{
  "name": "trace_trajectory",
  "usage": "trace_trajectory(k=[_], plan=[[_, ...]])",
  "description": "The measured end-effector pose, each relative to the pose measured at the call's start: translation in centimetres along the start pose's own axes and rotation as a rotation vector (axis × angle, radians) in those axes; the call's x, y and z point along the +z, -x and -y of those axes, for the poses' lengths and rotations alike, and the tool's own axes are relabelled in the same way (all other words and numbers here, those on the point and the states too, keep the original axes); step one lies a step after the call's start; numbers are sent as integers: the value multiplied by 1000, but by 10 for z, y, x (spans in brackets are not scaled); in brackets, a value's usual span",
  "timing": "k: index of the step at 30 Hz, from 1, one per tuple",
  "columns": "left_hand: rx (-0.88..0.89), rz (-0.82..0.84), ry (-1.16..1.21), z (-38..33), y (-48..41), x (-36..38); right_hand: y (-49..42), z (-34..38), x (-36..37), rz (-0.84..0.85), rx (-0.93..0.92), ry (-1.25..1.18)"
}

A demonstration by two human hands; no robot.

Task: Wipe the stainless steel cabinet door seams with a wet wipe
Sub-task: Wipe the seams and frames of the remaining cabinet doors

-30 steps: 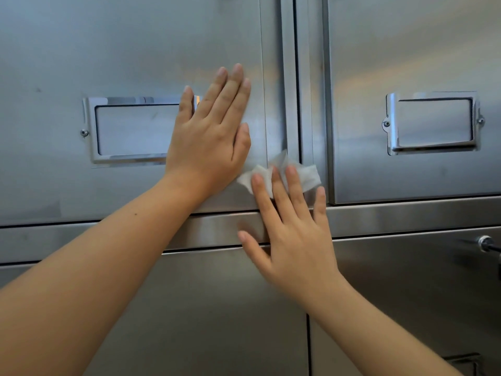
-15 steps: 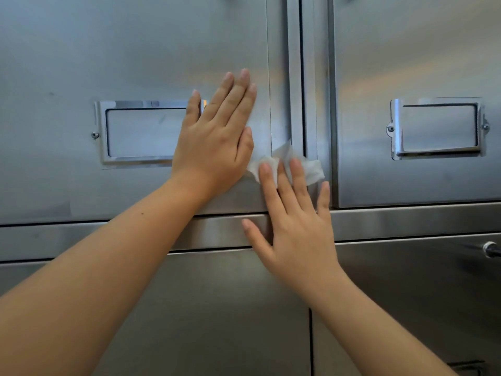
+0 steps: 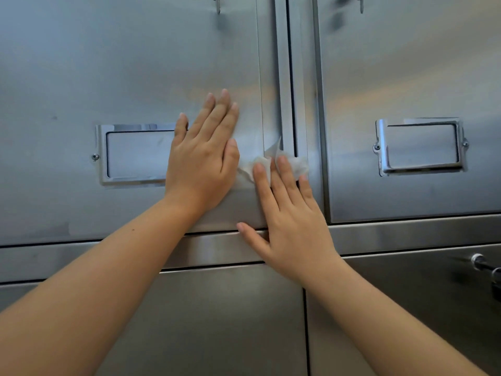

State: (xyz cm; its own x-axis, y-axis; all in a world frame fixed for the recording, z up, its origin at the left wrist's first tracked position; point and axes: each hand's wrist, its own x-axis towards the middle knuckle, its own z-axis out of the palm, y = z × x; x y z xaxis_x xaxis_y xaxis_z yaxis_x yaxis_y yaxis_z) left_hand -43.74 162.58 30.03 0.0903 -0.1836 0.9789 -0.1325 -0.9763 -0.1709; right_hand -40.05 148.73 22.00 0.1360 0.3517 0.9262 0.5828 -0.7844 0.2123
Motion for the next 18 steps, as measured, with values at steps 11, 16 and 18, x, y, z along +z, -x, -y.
trace_trajectory(k=[11,16,18], plan=[[20,-1,-14,0,0,0,-38,-17,-9,14,-81,-43],[33,-31,-6,-1,1,2,-60,-25,-13,-30,-102,-51],[38,-38,1,0,1,2,-68,-27,-15,-51,-107,-53]])
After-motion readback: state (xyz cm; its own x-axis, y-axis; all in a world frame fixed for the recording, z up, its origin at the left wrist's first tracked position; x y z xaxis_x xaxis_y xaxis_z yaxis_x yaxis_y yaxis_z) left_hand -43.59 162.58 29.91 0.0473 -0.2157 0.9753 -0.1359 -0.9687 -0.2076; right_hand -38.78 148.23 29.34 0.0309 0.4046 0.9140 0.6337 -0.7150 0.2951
